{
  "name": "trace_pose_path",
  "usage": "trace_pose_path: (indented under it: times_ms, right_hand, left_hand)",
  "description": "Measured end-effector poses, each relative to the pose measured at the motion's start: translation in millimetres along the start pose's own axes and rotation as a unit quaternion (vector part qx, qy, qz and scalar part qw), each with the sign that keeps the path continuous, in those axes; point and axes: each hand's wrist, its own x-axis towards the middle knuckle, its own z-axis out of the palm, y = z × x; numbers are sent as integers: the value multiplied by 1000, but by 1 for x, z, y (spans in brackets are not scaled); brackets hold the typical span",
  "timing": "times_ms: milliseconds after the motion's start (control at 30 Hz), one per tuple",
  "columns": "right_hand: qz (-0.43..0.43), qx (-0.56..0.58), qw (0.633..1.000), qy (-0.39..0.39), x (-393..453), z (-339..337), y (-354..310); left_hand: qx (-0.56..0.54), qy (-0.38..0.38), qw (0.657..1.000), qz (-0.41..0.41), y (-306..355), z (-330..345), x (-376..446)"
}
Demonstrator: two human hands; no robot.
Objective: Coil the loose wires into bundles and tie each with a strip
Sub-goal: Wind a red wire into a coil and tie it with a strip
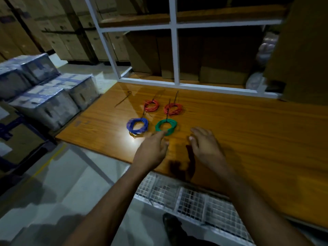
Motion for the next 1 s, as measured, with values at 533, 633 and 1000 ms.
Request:
trace_pose_path:
  times_ms: [533, 633, 1000]
  right_hand:
    - [156, -168, 969, 88, -279, -169, 175]
    - [196, -163, 962, 96, -315, -197, 243]
    - [290, -213, 926, 114, -412, -313, 488]
  left_hand:
    - [56, -154, 978, 130, 260, 116, -118]
    - [60, -169, 974, 140, 306, 161, -108]
    - [149, -141, 960, 190, 476, 322, -128]
